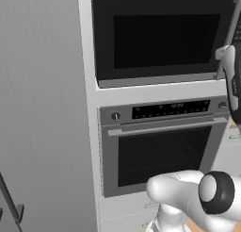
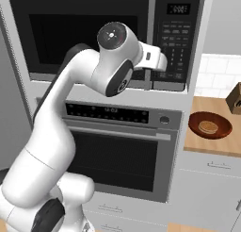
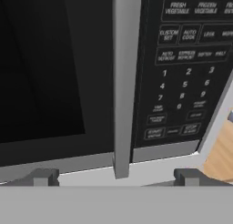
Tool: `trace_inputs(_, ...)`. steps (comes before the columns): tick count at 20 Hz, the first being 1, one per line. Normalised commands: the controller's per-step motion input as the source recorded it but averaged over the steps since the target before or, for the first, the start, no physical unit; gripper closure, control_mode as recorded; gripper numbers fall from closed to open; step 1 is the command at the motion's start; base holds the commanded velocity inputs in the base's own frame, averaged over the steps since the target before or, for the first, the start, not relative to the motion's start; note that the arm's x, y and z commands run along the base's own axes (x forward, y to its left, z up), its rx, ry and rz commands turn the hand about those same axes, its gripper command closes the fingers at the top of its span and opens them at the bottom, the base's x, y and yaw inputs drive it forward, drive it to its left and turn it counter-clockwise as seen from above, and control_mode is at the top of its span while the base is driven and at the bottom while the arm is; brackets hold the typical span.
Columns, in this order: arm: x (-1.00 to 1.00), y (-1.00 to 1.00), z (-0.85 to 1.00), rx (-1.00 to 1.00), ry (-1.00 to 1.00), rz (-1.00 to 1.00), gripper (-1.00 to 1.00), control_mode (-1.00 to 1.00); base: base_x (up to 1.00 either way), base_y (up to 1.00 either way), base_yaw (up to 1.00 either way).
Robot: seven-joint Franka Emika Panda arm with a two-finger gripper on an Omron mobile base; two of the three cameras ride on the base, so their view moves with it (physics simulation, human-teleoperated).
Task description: Open the microwave, place the bowl with waffle inside the microwave, then close the microwave door and turn it on.
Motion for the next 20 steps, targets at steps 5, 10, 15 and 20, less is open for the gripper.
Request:
trace_inputs(5, 0.37, -0.19, 0.01, 0.00, 0.00, 0.00, -1.00, -1.00, 0.00, 0.00, 0.00)
trace_inputs(10, 0.34, -0.13, -0.02, 0.00, -0.05, 0.01, -1.00, -1.00, 0.00, 0.00, 0.00)
trace_inputs(15, 0.30, -0.02, -0.15, 0.00, -0.16, 0.00, -1.00, -1.00, 0.00, 0.00, 0.00)
trace_inputs(20, 0.20, -0.03, -0.11, 0.02, -0.17, -0.01, -1.00, -1.00, 0.00, 0.00, 0.00)
